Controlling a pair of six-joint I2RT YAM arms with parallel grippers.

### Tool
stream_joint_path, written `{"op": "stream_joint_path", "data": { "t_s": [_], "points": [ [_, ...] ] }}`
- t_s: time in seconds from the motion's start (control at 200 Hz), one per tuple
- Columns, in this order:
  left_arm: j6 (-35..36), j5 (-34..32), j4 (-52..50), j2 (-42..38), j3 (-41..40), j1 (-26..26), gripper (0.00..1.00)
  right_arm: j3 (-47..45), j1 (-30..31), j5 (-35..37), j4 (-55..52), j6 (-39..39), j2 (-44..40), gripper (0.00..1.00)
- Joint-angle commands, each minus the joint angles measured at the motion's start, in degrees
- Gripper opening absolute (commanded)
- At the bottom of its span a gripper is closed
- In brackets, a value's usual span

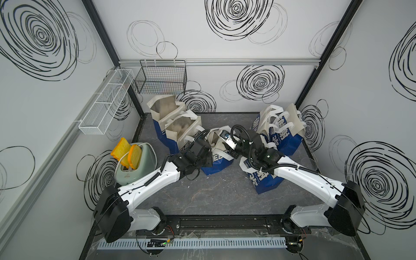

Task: Open the takeout bag
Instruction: Open the takeout bag at the center of the board.

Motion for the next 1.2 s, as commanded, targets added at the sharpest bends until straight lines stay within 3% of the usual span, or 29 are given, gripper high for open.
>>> {"op": "stream_joint_path", "data": {
  "t_s": [0.0, 0.68, 0.76, 0.84, 1.196],
  "points": [
    [0.1, -0.9, -1.4, -0.6, 0.7, -0.4, 0.0, 3.0, 0.3, 1.0, 3.1, -1.1, 0.9, 0.35],
    [1.4, -1.5, -1.4, -0.9, 1.0, 0.0, 0.0, 3.0, 0.0, 1.3, 4.0, -2.7, 4.0, 0.31],
    [1.4, -1.5, -1.3, -0.9, 0.9, 0.0, 0.0, 2.7, -0.1, 1.9, 3.8, -2.7, 4.3, 0.22],
    [1.4, -1.4, -1.6, -0.7, 0.6, 0.1, 0.0, 3.2, -0.3, 3.0, 3.1, -2.8, 4.4, 0.0],
    [0.6, -1.0, -3.6, 1.1, -4.9, 0.1, 0.0, 10.8, -2.7, 7.3, 0.7, -8.5, 3.6, 0.0]
  ]
}}
